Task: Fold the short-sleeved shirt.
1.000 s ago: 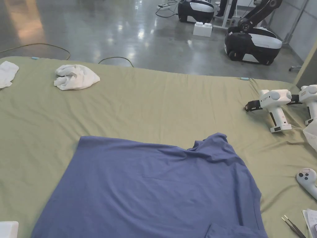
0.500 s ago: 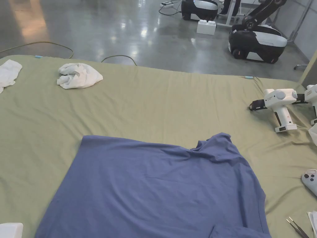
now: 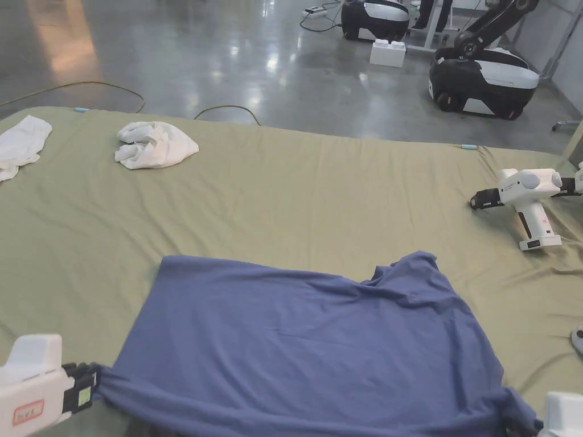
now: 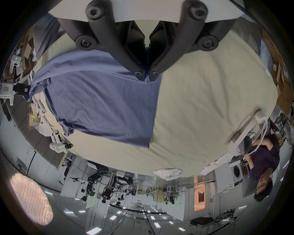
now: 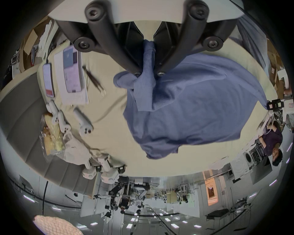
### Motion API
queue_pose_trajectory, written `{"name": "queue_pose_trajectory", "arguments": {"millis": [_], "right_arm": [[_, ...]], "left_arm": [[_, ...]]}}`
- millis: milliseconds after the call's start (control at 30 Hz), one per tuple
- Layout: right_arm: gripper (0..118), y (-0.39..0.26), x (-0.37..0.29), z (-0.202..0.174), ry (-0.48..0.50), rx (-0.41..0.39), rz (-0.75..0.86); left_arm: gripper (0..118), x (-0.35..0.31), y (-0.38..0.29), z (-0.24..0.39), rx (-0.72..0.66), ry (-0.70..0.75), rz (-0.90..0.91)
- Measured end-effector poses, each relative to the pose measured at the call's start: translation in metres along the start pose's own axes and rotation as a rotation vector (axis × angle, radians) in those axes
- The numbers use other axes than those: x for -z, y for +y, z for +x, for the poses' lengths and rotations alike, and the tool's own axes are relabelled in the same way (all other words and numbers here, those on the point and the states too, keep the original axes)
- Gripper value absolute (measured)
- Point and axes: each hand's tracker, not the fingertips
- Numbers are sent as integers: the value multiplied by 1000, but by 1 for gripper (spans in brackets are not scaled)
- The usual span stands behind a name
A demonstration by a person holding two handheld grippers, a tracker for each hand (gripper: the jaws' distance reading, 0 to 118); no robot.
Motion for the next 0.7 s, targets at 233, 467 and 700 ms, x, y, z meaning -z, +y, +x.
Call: {"name": "queue_pose_trajectory", "arguments": {"millis": [233, 467, 700], "right_arm": [[5, 51, 56, 8, -2, 35, 12], [6, 61, 114, 15, 7, 66, -51], [19, 56, 134, 15, -25, 68, -88]], "left_arm": [[0, 47, 60, 15, 27, 21, 25], [0, 97, 71, 21, 42, 38, -38], [11, 116, 63, 28, 18, 59, -75]]}}
